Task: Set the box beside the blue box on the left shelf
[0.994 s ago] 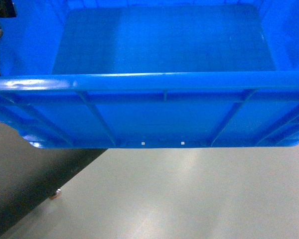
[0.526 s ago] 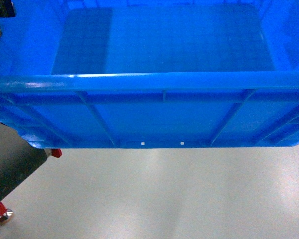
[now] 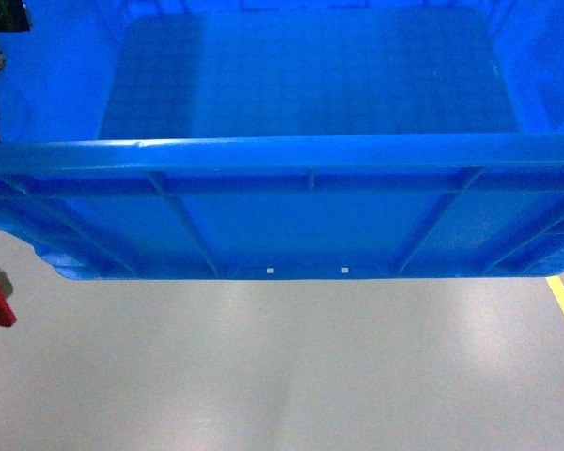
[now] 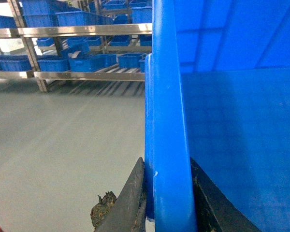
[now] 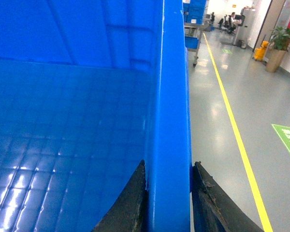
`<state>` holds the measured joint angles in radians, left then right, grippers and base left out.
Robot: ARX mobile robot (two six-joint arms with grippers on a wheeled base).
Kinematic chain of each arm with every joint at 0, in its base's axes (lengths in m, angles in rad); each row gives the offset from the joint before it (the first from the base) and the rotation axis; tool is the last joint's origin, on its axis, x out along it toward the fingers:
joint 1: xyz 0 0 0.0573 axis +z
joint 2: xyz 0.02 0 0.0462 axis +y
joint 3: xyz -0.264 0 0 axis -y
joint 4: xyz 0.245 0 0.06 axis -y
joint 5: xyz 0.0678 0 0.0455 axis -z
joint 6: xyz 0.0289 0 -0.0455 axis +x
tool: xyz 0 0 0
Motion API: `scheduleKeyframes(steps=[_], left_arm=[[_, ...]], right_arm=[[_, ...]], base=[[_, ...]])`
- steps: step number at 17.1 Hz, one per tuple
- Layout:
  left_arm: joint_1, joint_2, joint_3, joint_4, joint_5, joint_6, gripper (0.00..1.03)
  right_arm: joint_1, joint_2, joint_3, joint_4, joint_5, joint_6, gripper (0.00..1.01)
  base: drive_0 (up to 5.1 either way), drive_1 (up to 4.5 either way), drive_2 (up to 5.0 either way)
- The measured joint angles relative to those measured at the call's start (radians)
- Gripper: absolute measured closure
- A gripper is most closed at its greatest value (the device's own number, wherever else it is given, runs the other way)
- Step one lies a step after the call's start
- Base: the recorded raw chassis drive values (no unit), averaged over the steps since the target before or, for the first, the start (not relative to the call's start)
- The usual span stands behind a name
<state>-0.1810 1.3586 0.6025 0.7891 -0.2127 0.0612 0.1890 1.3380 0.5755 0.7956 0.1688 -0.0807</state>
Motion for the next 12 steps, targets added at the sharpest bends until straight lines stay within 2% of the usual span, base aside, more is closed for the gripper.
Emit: scheduleKeyframes(steps=[12], left_arm=[[-0.002, -0.002, -0.002, 0.004, -0.001, 0.002, 0.87]], right_arm=[[0.000, -0.003, -0.005, 0.005, 0.006, -0.001, 0.81]], base=[[-1.4, -1.41, -1.4]])
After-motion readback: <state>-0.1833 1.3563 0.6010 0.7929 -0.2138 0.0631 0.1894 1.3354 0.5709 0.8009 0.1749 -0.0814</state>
